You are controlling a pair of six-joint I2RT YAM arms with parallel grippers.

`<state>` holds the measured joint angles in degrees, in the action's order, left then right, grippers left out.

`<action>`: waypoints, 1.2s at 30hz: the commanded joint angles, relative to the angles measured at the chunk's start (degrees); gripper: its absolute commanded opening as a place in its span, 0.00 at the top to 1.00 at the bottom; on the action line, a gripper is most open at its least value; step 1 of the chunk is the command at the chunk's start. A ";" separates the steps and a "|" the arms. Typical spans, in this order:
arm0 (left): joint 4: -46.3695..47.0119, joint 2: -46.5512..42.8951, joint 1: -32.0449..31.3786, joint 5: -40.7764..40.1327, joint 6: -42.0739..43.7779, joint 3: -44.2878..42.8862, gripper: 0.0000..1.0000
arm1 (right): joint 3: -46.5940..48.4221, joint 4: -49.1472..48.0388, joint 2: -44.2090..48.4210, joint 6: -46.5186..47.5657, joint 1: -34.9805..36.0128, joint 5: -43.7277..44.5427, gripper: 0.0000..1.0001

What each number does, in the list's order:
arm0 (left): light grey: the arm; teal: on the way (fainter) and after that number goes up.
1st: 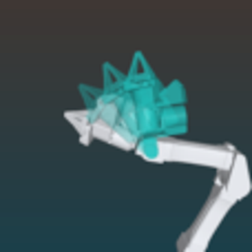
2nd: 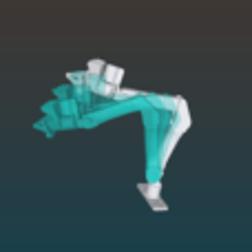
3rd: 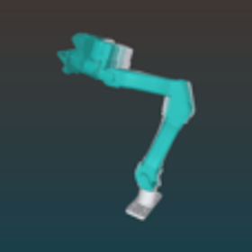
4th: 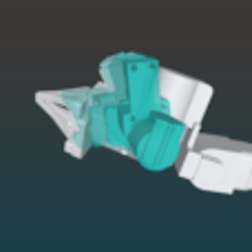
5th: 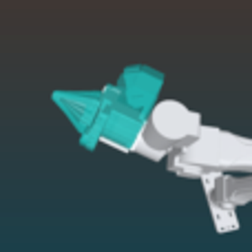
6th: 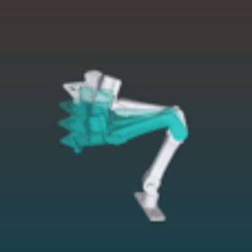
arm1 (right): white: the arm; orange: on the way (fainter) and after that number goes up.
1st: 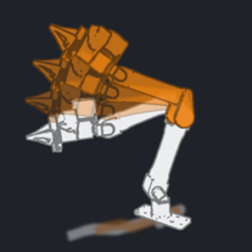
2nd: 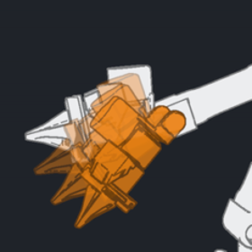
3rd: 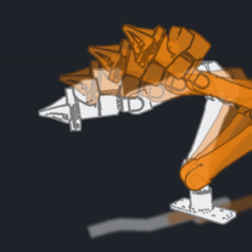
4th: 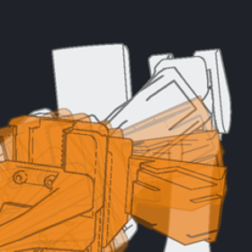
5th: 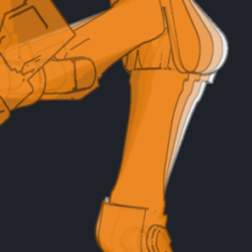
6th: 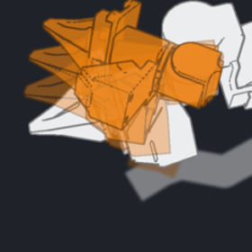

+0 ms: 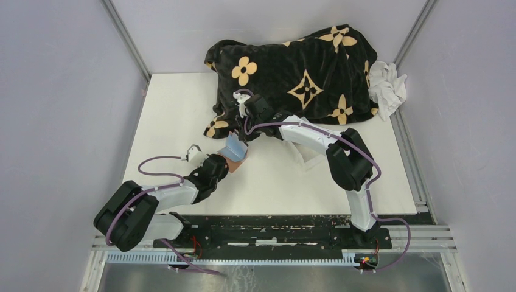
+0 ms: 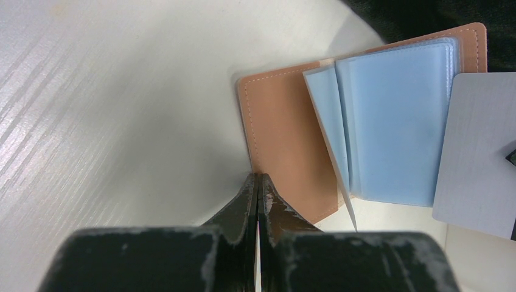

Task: Put the credit cards into the card holder
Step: Open the card holder at the center of the board.

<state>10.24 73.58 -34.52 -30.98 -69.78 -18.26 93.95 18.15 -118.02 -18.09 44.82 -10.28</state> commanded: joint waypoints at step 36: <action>-3.12 2.00 -0.10 0.53 2.41 -0.11 0.97 | 8.33 6.61 0.54 3.36 -0.78 -0.88 0.99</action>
<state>10.92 74.11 -34.52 -30.98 -69.78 -18.33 98.56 24.88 -117.99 -16.03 44.45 -10.48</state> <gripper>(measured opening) 0.032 0.014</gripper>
